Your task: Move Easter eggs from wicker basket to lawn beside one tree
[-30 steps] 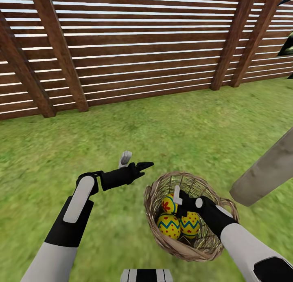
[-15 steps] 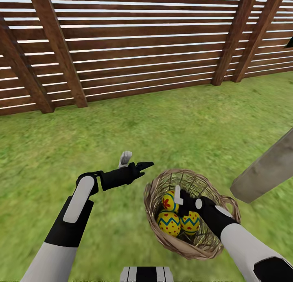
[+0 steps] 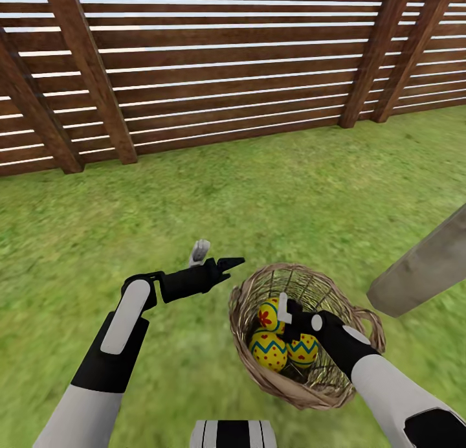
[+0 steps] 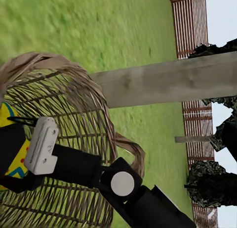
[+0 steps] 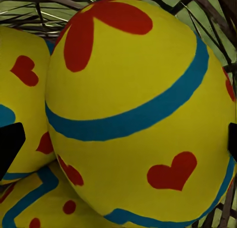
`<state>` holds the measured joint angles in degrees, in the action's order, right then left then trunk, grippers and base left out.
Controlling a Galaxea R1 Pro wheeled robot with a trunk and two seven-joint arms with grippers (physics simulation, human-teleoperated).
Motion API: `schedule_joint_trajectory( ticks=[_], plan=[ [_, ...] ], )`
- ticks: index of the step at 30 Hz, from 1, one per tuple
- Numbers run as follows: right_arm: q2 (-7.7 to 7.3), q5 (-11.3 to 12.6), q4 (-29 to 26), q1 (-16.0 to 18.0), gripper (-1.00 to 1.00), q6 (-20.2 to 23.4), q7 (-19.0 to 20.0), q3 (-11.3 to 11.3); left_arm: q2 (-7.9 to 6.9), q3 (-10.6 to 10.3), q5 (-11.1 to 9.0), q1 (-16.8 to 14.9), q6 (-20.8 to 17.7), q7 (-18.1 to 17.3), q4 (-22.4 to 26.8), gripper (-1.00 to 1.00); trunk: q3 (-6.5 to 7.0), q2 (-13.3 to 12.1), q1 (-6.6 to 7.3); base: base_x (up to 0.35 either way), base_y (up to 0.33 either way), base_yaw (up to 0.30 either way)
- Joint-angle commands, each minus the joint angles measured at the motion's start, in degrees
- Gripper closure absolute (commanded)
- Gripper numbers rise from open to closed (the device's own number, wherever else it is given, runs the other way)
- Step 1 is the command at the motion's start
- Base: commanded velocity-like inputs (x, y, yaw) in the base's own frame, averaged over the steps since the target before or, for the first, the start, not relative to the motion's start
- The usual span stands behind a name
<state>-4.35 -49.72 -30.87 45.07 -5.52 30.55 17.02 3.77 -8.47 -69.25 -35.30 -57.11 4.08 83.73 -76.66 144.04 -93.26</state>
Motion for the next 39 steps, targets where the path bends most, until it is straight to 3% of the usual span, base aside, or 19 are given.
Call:
schedule_joint_trajectory(
  ticks=[1, 20, 21, 39],
  plan=[
    [-0.04, -0.6, -0.1, 0.0, -1.0, -0.4, 0.0, 0.1, 0.02, 0.0, -0.4, 0.0, -0.2, 0.4, 0.0, -1.0, -0.04, 0.0, 0.01, 0.0, 0.0, 0.0],
    [-0.3, -0.6, -1.4, 0.0, -1.0, -0.3, 0.1, 0.2, 0.02, 0.1, -0.4, 0.0, -0.2, 0.4, 0.0, -1.0, -2.03, 0.1, -0.22, 0.0, 0.0, 0.0],
    [-0.3, -0.6, -1.4, 0.0, 1.0, -0.3, 0.0, 0.3, 0.01, 0.1, -0.4, 0.0, -0.2, 0.4, 0.0, -1.0, -2.03, 0.1, -0.22, 0.0, 0.0, 0.0],
    [-0.3, -0.8, -1.5, 0.0, 1.0, -0.4, 0.2, 0.6, 0.01, 0.3, -0.4, 0.0, -0.2, 0.4, 0.0, -1.0, -2.03, 0.1, -0.22, 0.0, 0.0, 0.0]
  ],
)
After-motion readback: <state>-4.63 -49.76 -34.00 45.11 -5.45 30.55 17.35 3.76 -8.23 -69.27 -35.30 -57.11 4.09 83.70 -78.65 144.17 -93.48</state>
